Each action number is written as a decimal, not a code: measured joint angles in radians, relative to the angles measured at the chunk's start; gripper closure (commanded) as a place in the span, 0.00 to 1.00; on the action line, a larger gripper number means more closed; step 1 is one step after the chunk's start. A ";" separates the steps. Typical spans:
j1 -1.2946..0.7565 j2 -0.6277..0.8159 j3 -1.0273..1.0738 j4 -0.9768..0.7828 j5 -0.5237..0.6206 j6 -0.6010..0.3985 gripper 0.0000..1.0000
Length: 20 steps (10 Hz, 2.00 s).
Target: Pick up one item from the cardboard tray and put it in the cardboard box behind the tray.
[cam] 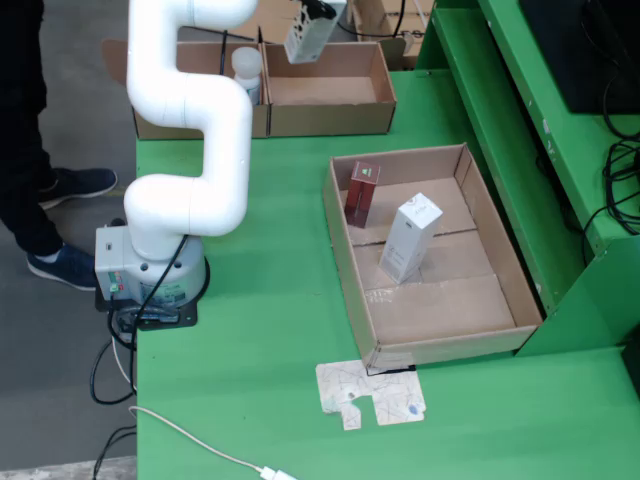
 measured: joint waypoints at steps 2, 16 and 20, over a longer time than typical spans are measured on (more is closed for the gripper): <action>0.012 0.035 0.003 -0.081 0.005 0.083 1.00; 0.057 0.038 0.002 -0.327 -0.041 0.183 1.00; 0.090 0.020 0.002 -0.216 -0.109 0.130 1.00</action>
